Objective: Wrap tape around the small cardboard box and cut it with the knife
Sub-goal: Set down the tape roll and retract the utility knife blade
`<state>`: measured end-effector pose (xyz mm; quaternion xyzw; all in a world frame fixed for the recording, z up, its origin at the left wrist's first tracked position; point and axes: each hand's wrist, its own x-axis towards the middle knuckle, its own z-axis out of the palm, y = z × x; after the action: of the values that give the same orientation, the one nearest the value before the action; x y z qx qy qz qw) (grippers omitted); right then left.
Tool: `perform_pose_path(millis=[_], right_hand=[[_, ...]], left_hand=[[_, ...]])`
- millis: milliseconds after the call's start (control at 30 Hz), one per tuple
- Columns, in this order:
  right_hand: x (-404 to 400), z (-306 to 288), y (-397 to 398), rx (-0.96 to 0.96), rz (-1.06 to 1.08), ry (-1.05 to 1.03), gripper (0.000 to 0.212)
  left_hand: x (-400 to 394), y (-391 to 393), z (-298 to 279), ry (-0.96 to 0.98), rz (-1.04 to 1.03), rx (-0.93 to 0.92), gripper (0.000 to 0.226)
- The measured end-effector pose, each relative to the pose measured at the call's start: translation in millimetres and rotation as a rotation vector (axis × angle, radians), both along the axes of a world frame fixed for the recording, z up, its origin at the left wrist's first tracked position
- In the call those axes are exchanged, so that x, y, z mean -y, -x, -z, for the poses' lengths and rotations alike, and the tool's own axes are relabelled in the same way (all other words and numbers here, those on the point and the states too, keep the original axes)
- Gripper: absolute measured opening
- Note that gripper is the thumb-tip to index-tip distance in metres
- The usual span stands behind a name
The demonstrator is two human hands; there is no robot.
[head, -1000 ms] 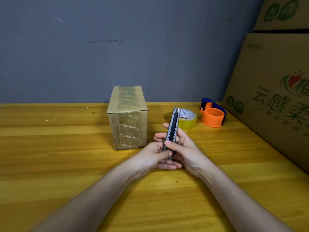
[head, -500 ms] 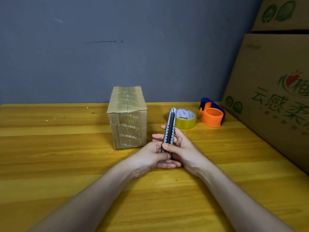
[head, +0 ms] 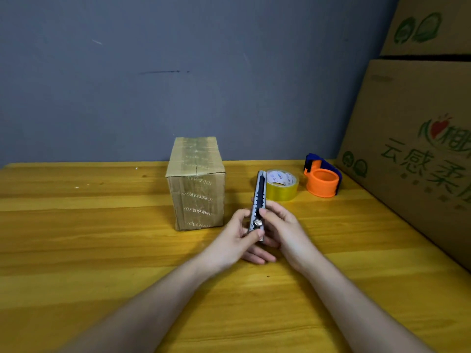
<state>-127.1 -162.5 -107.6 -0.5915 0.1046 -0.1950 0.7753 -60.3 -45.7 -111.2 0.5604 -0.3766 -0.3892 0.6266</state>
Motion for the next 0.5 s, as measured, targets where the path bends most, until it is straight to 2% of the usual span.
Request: perform_pose_path(millis=[133,233,367,500], right_hand=[[-5,4,-3,-0.048,0.096,0.110,0.010],[-6,4,-5,-0.062,0.159,0.219,0.012],[4,1,-13,-0.095,0.262,0.393,0.016],[20,0,-28,-0.269,0.267,0.455,0.011]], left_hand=[[2,2,-1,-0.002,-0.068,-0.007,0.023],[3,2,-3,-0.040,-0.161,0.077,0.029],[7,1,-3,-0.181,-0.368,0.399,0.041],[15,0,-4,-0.347,-0.500,0.728,0.057]])
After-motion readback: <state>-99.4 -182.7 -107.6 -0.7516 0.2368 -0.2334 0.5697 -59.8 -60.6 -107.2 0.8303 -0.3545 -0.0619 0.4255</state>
